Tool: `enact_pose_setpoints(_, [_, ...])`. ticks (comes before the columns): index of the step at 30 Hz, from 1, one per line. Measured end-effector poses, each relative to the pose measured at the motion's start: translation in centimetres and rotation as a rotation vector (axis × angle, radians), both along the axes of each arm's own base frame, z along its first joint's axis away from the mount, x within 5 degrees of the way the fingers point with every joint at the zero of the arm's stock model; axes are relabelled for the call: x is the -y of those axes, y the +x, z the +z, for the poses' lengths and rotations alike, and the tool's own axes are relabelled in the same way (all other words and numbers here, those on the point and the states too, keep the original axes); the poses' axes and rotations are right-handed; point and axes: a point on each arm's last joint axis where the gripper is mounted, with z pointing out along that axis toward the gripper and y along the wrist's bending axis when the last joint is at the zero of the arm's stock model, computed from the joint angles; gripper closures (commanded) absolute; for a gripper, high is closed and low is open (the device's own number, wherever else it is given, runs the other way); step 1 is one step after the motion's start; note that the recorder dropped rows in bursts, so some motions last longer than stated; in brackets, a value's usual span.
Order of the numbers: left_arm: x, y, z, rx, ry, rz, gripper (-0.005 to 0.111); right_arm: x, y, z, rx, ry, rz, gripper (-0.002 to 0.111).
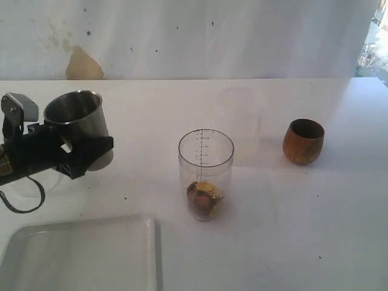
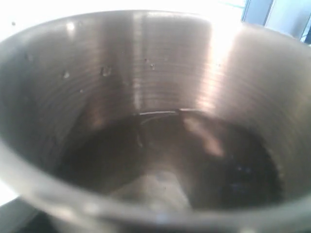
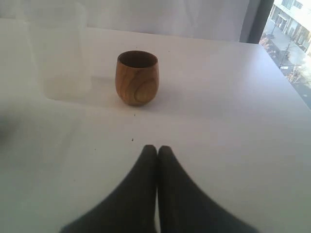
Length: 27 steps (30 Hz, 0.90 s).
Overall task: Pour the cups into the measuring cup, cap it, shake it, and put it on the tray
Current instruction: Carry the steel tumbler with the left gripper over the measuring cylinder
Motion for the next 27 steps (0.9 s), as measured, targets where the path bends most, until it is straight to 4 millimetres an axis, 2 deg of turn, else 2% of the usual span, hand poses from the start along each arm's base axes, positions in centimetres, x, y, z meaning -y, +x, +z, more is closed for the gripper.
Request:
enact_pose_setpoints(3, [1.3, 0.3, 1.5, 0.039, -0.021, -0.039, 0.107, 0.0, 0.0, 0.0, 0.000, 0.000, 0.000, 0.108])
enact_pose_setpoints(8, [4.8, 1.1, 3.9, 0.083, -0.021, -0.124, 0.107, 0.0, 0.0, 0.0, 0.000, 0.000, 0.000, 0.108])
enact_pose_setpoints(17, [10.7, 2.6, 6.1, 0.127, 0.146, -0.182, 0.107, 0.0, 0.0, 0.0, 0.000, 0.000, 0.000, 0.108])
enact_pose_setpoints(23, [12.0, 3.7, 6.9, 0.152, 0.174, -0.176, 0.107, 0.0, 0.0, 0.0, 0.000, 0.000, 0.000, 0.108])
enact_pose_setpoints(27, [12.2, 3.8, 5.9, 0.162, 0.224, -0.187, 0.107, 0.0, 0.0, 0.0, 0.000, 0.000, 0.000, 0.108])
